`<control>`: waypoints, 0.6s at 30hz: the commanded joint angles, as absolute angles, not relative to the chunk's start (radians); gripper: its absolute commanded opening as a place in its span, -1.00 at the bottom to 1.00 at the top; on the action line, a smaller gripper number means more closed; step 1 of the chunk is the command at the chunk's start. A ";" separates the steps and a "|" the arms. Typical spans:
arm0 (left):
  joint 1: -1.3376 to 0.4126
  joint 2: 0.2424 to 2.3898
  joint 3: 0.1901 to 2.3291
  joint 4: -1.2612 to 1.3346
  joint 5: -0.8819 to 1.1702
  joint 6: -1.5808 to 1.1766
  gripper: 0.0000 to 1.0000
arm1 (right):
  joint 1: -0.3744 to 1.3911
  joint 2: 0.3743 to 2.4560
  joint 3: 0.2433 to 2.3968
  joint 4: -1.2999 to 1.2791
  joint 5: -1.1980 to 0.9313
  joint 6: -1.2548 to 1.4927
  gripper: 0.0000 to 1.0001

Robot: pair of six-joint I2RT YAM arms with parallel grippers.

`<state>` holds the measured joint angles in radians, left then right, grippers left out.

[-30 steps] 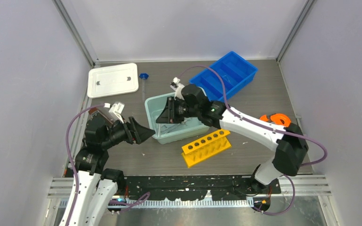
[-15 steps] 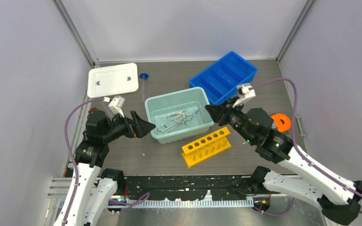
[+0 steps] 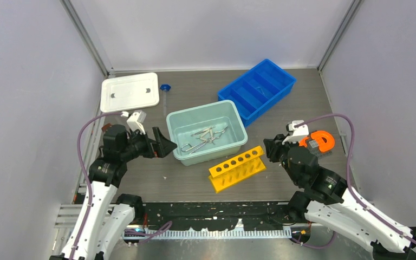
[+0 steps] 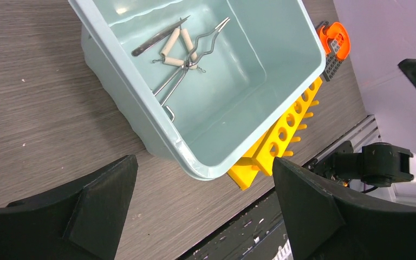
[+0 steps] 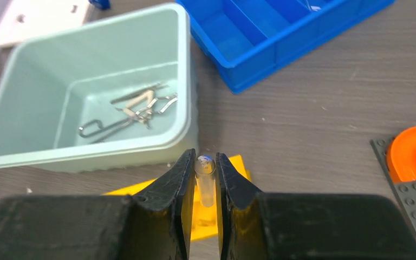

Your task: Organize the chemistry lab equipment

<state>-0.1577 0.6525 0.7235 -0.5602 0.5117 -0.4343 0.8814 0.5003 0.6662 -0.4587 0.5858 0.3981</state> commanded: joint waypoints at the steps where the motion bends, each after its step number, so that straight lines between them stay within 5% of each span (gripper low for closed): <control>1: -0.160 0.638 0.762 -0.566 0.497 -0.408 0.99 | 0.883 0.474 0.625 -0.496 0.649 0.422 -0.73; 18: -0.161 0.629 0.760 -0.563 0.495 -0.407 0.99 | 0.882 0.391 0.431 -0.374 0.688 0.492 -0.73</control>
